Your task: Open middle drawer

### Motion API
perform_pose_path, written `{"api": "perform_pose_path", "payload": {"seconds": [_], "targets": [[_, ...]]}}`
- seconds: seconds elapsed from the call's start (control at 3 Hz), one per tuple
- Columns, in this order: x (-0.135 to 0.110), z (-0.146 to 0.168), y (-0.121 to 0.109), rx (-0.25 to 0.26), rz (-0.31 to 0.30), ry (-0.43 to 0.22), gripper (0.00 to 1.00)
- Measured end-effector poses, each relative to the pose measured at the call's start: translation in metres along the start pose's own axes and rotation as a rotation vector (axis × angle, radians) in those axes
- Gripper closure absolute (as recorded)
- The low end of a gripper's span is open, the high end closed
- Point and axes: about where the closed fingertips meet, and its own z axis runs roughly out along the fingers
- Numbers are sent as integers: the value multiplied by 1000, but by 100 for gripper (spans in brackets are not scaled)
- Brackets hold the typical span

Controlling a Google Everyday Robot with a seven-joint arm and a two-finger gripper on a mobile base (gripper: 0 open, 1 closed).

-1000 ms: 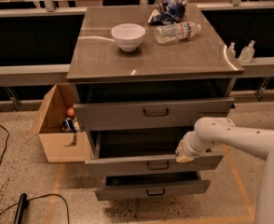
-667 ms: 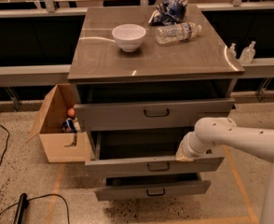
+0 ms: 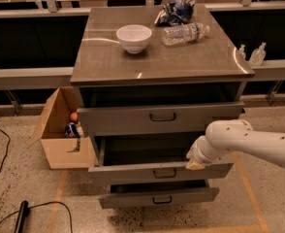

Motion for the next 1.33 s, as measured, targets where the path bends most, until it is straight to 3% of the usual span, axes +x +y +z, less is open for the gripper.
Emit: {"api": "perform_pose_path", "payload": {"seconds": [0.33,0.67,1.33], "targets": [[-1,-6,-2,17,-2,6,87],[-4,0,-11,46,-25,3,100],[-10,32,-42,109,-77,-10,100]]}}
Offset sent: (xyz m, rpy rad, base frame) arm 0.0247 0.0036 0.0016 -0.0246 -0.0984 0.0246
